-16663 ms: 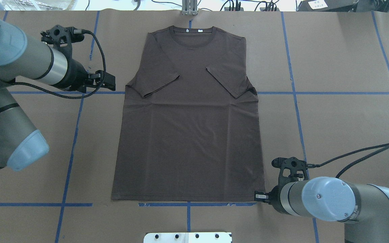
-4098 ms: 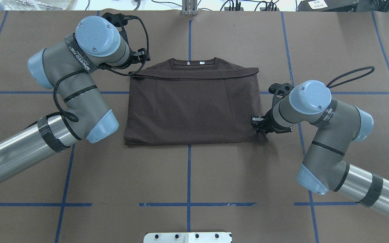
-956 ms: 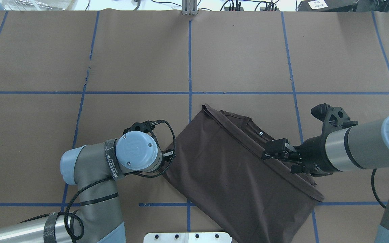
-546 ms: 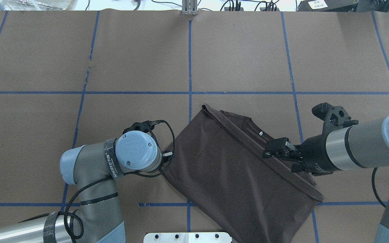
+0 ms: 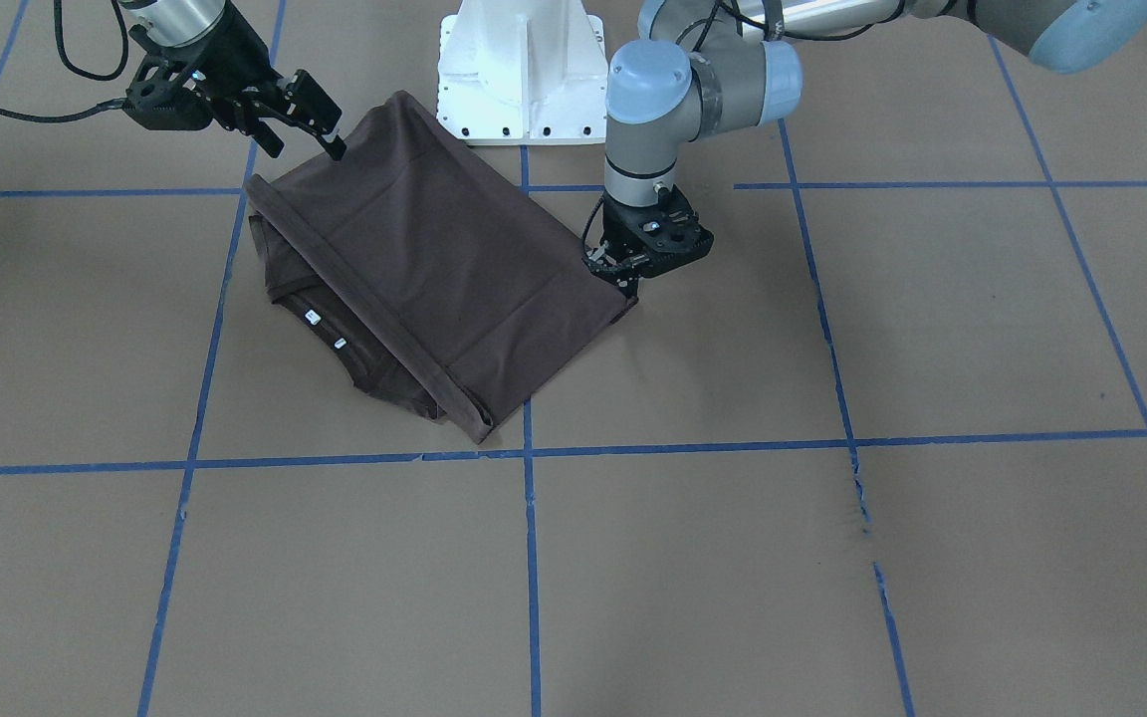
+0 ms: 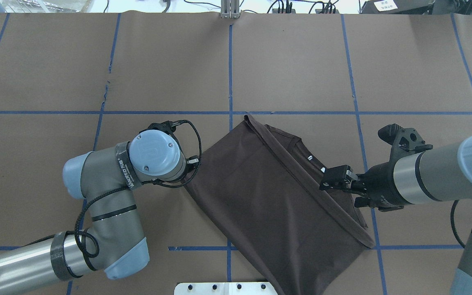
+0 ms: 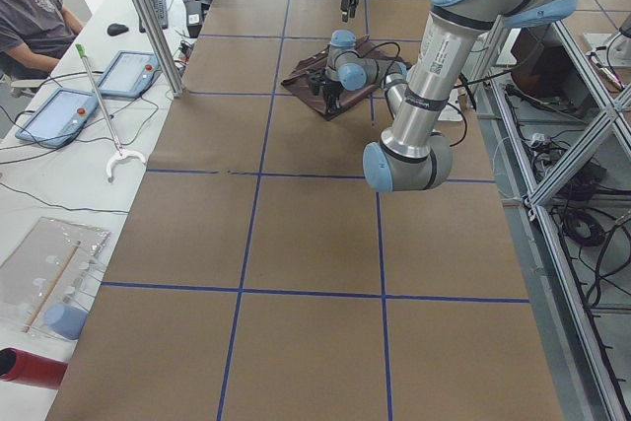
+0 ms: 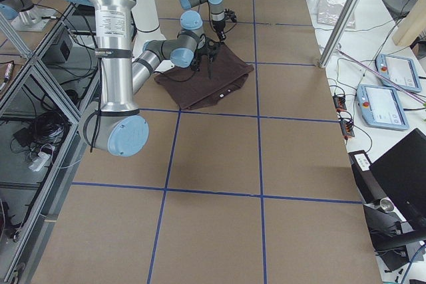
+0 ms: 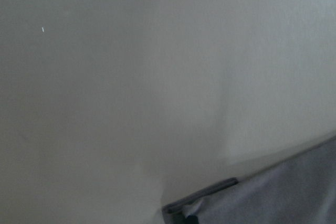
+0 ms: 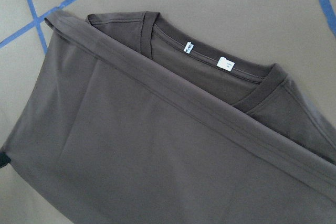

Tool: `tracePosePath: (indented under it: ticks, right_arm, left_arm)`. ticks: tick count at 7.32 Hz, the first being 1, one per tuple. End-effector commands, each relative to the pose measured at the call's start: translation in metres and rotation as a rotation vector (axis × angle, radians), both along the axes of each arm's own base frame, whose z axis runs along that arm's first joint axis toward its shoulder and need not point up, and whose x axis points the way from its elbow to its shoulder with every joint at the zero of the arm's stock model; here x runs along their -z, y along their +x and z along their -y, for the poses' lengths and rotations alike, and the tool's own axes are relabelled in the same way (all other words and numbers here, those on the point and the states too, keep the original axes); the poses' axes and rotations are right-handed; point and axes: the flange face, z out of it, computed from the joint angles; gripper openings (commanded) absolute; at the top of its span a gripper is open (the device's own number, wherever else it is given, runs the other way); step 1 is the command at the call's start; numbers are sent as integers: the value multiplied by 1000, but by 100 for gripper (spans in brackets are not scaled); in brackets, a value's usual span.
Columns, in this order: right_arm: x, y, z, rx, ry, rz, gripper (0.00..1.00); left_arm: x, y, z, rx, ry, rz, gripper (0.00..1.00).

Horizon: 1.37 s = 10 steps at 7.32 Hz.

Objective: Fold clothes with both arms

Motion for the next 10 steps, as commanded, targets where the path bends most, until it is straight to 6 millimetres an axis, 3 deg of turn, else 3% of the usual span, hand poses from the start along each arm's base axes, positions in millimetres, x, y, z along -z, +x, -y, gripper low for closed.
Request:
tracePosePath:
  ticks: [1,2,4,6,8,10]
  right_arm:
    - [-2,0,2,-5,-2,-4,100]
    - [-5,-2,3,-5,-5,-10,100]
    - [-6,-4,4,-6,-4,-12,100]
    - [-8,-5,5,-13,-3,-18,100]
    - [-18,-13,8,-11,-14,-36,100]
    - [-10,-23,16,-17,-5,-23,100]
  left_arm:
    - [-13,-15,78,51,31,68,0]
    - [-6,-22,120,67,57,86,0]
    - [-1,-11,185,87,127,88,0]
    - [11,20,223,89,233,32,0]
    - [4,30,239,101,328,50,0]
    - [5,28,242,111,369,34,0]
